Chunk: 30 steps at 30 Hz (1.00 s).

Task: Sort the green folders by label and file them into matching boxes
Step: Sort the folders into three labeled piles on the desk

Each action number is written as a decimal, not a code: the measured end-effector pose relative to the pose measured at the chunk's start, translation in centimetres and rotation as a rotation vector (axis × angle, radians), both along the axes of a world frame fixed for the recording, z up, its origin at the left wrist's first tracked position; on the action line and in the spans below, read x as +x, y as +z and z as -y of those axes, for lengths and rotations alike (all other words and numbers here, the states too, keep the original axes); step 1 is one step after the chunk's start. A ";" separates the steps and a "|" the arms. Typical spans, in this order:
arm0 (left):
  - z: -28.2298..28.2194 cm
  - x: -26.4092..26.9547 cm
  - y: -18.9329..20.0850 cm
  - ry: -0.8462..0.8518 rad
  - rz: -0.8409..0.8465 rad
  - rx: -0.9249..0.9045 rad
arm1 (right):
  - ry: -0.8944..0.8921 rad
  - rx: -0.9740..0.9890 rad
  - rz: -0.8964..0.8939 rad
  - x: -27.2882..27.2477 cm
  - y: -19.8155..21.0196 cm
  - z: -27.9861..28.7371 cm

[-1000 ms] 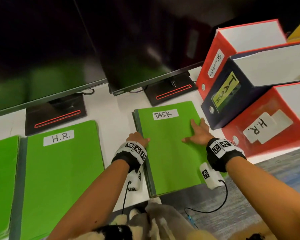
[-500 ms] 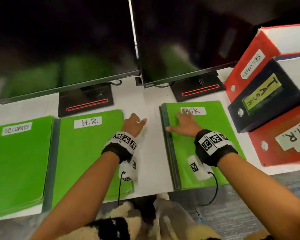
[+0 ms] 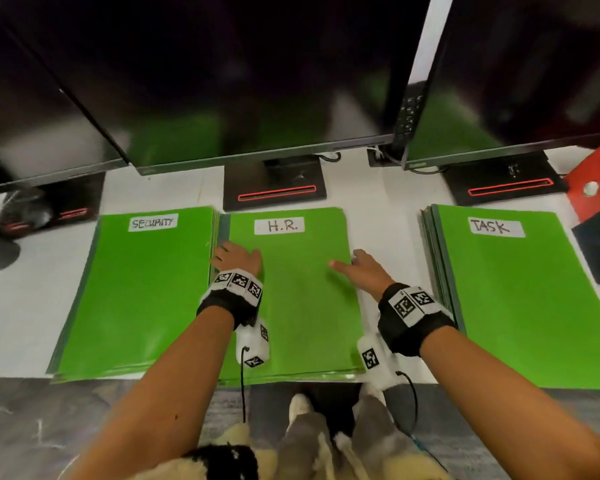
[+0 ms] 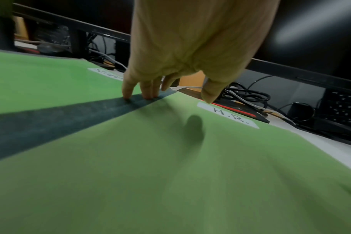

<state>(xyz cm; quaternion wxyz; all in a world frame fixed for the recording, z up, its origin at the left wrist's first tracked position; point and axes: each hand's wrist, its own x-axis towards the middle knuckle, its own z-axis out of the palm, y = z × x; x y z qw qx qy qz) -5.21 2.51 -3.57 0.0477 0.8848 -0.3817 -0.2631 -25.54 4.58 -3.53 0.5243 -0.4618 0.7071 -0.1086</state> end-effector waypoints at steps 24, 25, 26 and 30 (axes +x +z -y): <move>0.1 1.4 4.4 0.038 -0.639 -0.474 | -0.655 -0.288 0.091 -0.7 2.5 -2.7; 0.4 1.2 5.8 0.020 -0.694 -0.565 | -0.679 -0.393 0.111 -0.8 3.7 -2.5; 0.6 0.9 7.3 -0.017 -0.740 -0.662 | -0.698 -0.501 0.135 -0.8 5.1 -2.4; 0.1 0.5 12.0 -0.195 -0.848 -0.964 | -0.709 -0.840 0.192 -0.8 9.7 -2.0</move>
